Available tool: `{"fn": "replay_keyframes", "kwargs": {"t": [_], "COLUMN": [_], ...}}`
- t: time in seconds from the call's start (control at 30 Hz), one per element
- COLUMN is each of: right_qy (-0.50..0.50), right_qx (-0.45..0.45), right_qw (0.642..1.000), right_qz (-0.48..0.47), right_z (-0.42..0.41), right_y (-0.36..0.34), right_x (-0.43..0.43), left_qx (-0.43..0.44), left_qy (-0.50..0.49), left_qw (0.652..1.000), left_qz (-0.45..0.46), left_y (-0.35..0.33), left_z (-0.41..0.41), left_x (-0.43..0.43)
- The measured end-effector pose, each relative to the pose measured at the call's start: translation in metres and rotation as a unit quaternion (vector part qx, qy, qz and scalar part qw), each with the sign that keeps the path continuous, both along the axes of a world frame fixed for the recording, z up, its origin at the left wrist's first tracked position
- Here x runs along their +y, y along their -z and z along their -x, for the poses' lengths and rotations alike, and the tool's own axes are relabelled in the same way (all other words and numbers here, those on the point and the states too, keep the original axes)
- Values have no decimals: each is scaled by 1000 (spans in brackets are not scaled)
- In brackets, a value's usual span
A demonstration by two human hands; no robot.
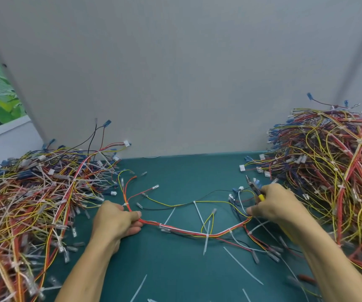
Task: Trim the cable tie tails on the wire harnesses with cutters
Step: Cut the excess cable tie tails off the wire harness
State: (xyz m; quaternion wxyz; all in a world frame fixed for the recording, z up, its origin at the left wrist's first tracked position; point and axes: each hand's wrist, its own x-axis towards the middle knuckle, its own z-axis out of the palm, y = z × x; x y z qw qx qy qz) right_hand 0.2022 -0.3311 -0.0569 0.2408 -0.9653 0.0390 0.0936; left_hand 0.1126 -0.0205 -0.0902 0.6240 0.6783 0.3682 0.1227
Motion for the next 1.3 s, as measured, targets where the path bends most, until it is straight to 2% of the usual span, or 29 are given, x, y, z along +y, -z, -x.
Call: {"fn": "replay_keyframes", "kwargs": {"t": [0.1, 0.23, 0.3, 0.43, 0.8, 0.97, 1.1, 1.2, 1.3], "right_qy": [-14, -96, -130, -142, -95, -106, -83, -84, -115], "right_qx": [-2, 12, 19, 27, 43, 41, 14, -9, -15], "right_qw": [1000, 990, 988, 989, 994, 992, 995, 996, 993], "right_qz": [-11, -105, -82, 4, 12, -48, -62, -37, -24], "right_z": [-1, 1, 4, 7, 3, 3, 2, 2, 5], "right_y": [-3, -12, -11, -3, -4, -13, -23, -25, -23], "right_x": [-1, -2, 2, 12, 2, -10, -24, -24, -13], "left_qx": [-12, -32, 7, 124, 274, 233, 162, 96, 53], "left_qy": [8, 59, 89, 145, 251, 236, 226, 272, 352], "left_qw": [1000, 998, 996, 974, 889, 898, 879, 872, 850], "left_qz": [-13, -5, -22, -120, -268, -288, -388, -396, -388], "left_y": [-3, -19, -26, -24, -26, -29, -39, -51, -61], "left_z": [2, 9, 14, 22, 22, 22, 21, 22, 23], "left_x": [0, 8, 17, 23, 21, 23, 21, 11, -6]}}
